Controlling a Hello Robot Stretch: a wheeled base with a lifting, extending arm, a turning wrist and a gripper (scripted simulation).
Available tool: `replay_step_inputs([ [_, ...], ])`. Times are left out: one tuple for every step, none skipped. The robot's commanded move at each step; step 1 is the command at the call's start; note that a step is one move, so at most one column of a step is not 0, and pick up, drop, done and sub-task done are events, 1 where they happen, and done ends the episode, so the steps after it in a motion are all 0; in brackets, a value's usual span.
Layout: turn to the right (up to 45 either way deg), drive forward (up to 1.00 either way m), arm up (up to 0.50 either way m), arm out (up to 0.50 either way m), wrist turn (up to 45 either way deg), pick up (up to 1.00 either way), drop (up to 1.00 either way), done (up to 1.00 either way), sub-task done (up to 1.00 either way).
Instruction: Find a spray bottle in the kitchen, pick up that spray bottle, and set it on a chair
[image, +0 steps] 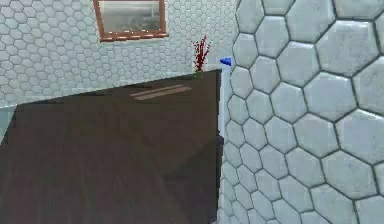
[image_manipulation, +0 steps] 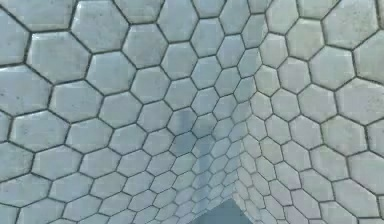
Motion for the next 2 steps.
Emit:
replay_step_inputs([
  [-21.0,0.0,0.0,0.0,0.0,0.0,0.0,0.0,0.0],
  [0.0,1.0,0.0,0.0,0.0,0.0,0.0,0.0,0.0],
])
